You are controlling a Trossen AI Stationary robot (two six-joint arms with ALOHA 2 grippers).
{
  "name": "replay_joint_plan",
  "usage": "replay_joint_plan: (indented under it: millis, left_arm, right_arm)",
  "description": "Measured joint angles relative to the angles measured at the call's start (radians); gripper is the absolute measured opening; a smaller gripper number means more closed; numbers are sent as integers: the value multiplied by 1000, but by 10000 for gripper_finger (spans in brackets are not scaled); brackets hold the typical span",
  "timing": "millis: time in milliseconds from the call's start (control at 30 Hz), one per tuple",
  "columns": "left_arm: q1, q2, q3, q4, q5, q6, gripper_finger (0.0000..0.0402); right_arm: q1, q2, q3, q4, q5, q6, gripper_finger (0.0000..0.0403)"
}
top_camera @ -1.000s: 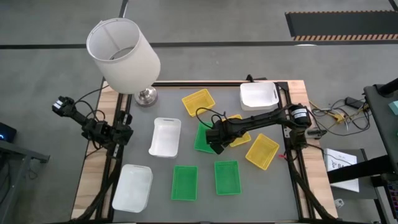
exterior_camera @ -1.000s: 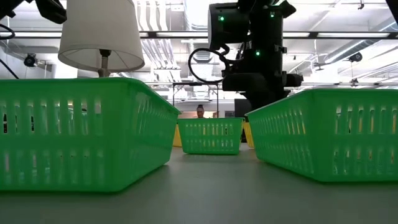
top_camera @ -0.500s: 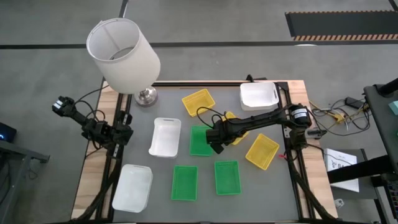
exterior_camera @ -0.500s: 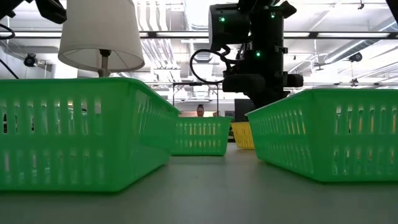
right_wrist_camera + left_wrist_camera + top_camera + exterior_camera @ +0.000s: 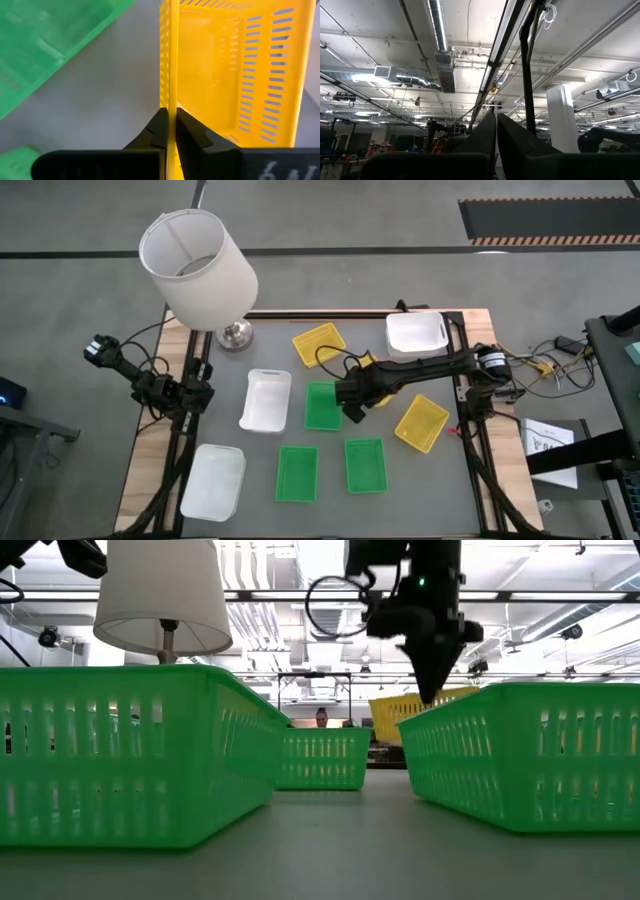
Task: Stack baskets by color
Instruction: Stack the middle yellow bin on the left yellow bin
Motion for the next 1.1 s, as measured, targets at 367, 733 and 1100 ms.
replay_joint_plan:
  millis: [367, 733, 1100]
  left_arm:
    - [0, 0, 0, 2, 0, 0, 1]
    - [0, 0, 0, 3, 0, 0, 1]
    - [0, 1, -1, 3, 0, 0, 1]
  right_arm:
    - [0, -134, 9, -11, 9, -388, 13]
    - [-21, -170, 9, 82, 114, -1133, 11]
    - [-278, -147, 9, 380, -167, -1526, 11]
